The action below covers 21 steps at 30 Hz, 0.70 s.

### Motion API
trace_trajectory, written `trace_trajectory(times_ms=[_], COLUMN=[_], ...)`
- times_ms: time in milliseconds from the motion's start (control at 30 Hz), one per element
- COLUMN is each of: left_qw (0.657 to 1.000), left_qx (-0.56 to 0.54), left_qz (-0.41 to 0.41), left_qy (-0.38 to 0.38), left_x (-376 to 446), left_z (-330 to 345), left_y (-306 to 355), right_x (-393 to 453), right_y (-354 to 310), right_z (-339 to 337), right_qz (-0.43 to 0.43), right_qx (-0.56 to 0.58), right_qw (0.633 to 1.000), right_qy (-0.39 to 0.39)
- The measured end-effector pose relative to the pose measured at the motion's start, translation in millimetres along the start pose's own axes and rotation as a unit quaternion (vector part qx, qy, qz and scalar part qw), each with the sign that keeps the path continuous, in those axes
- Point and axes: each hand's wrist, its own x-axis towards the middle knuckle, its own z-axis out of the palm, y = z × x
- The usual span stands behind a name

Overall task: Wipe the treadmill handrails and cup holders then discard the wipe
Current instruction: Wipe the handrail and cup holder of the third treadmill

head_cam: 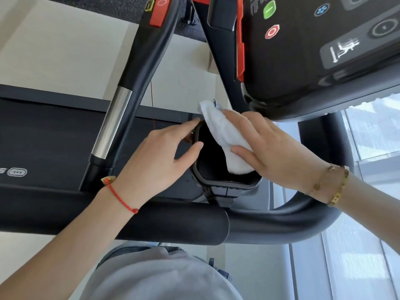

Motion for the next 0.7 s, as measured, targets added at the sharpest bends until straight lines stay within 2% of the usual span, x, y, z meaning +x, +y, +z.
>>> trace_trajectory(times_ms=[100,167,267,433,533,700], left_qw=[1.000,1.000,1.000,1.000,1.000,1.000], left_qx=[0.016,0.022,0.019,0.012,-0.001,-0.014], left_qz=[0.016,0.020,0.017,0.016,0.024,0.028], left_qy=[0.001,-0.001,-0.012,0.002,0.009,0.003], left_x=[-0.2,0.6,1.4,0.3,1.1,1.0], left_z=[0.8,0.0,-0.4,0.1,0.7,0.7], left_y=[3.9,4.2,2.3,2.7,1.4,-0.3], right_x=[9.0,25.8,37.3,5.2,-4.6,8.3], right_y=[-2.2,-7.3,-10.8,5.2,15.2,18.8], right_z=[3.1,5.2,6.4,-1.3,-8.8,-22.4], right_qz=[0.011,-0.025,-0.057,-0.074,-0.125,-0.218], right_qx=[-0.017,-0.079,-0.109,-0.028,-0.056,-0.160], right_qw=[1.000,0.996,0.992,0.997,0.990,0.963], right_qy=[0.004,0.026,0.038,0.027,0.041,-0.008])
